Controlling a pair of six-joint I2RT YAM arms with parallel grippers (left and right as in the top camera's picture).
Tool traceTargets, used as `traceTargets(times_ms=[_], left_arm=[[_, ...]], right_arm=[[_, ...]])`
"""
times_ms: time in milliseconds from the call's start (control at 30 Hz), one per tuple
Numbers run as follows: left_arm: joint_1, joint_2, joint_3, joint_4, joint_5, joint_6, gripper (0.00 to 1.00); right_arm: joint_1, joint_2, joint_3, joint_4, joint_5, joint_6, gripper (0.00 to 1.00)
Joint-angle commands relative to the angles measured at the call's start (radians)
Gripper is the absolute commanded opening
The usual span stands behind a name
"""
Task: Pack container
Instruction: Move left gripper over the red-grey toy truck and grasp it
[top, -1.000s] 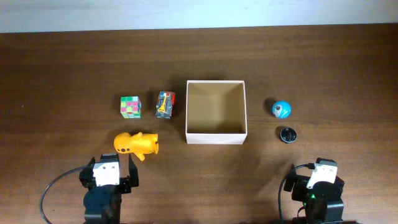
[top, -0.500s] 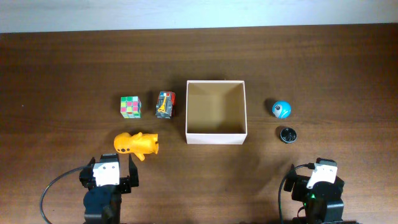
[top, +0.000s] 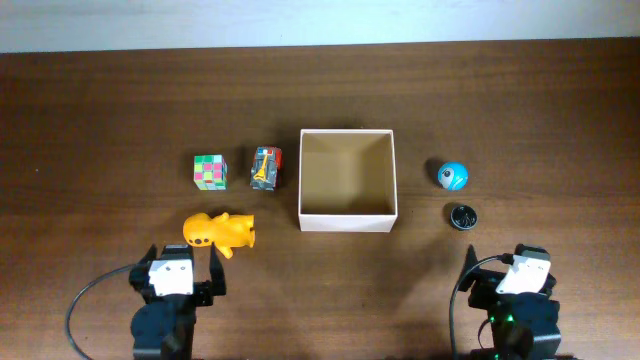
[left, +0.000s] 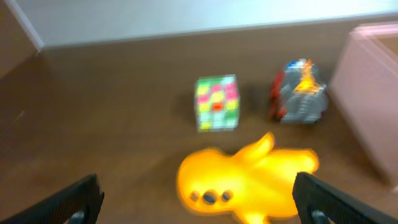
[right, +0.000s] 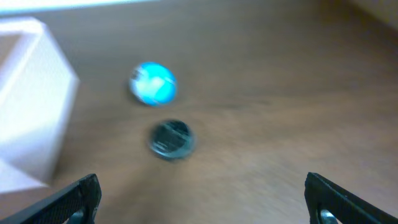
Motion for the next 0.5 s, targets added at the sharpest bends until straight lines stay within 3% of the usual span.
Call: traceTargets(times_ms=[0, 167, 333, 467], left_arm=[[0.004, -0.011, -0.010, 0.061, 0.234, 0.019, 0.99], [0.004, 0.006, 0.000, 0.066, 0.275, -0.076, 0.99], [0.004, 0.116, 0.117, 0.031, 0.306, -0.096, 0.99], [0.005, 0.307, 0.313, -0.030, 0.305, -0.095, 0.99]], right_arm=[[-0.007, -0.011, -0.005, 0.049, -0.220, 0.038, 0.99], [-0.007, -0.006, -0.002, 0.116, -0.525, 0.038, 0.99], [-0.007, 0.086, 0.092, 0.121, -0.535, 0.045, 0.99], [-0.007, 0.301, 0.266, 0.078, -0.508, 0.042, 0.99]])
